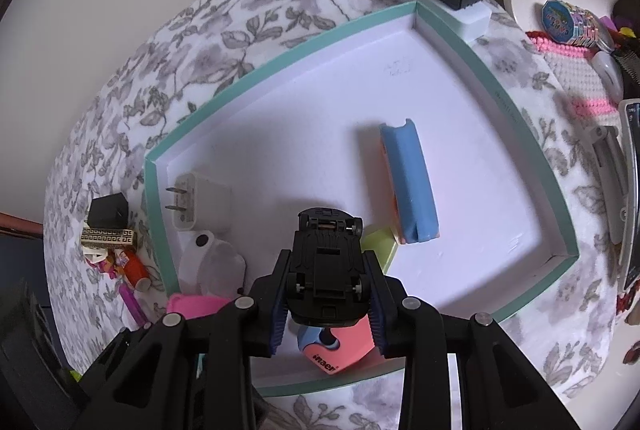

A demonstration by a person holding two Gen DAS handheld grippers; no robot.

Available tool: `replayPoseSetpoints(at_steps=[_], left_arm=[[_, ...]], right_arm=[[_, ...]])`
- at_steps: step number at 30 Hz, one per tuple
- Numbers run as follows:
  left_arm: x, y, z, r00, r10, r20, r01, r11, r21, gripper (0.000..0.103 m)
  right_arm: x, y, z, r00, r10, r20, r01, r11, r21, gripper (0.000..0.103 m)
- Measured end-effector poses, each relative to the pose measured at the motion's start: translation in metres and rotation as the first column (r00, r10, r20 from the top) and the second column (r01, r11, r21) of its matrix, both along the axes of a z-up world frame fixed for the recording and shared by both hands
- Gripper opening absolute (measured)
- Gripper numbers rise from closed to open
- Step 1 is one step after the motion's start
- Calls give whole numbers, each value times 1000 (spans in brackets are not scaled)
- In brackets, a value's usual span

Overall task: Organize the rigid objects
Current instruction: 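Carry pink watch band with left tool while right tool carries black car to tray, then open left gripper releasing watch band in tray while right gripper releases black car, then move both tools from the tray back over the pile of items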

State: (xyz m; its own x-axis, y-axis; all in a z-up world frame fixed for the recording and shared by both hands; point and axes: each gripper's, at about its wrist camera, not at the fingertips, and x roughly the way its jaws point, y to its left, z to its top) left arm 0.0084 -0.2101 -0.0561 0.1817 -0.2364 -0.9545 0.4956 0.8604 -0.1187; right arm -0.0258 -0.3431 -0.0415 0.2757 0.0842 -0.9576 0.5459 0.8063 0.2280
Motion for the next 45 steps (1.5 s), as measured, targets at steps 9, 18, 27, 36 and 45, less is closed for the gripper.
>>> replayPoseSetpoints(at_steps=[9,18,27,36,45], left_arm=[[4,1,-12,1000,20,-18,-19,1000,19,54],[5,1,-3,1000,17,-6,-17,1000,-4,64],[3,6,18,999,23,26,-22,998,-53,69],[9,25,37,993,102,53,-95,990,-108,85],[32,73,54,954,292,74,-277,947,-162,89]], right_arm=[[0,0,-6,1000,3,-12,-3,1000,20,36],[0,-1,2,1000,6,0,-6,1000,11,36],[-4,0,37,998,13,69,-10,999,-50,55],[-11,-2,65,987,-6,161,22,995,-96,63],[-6,12,74,979,53,199,-20,986,-165,78]])
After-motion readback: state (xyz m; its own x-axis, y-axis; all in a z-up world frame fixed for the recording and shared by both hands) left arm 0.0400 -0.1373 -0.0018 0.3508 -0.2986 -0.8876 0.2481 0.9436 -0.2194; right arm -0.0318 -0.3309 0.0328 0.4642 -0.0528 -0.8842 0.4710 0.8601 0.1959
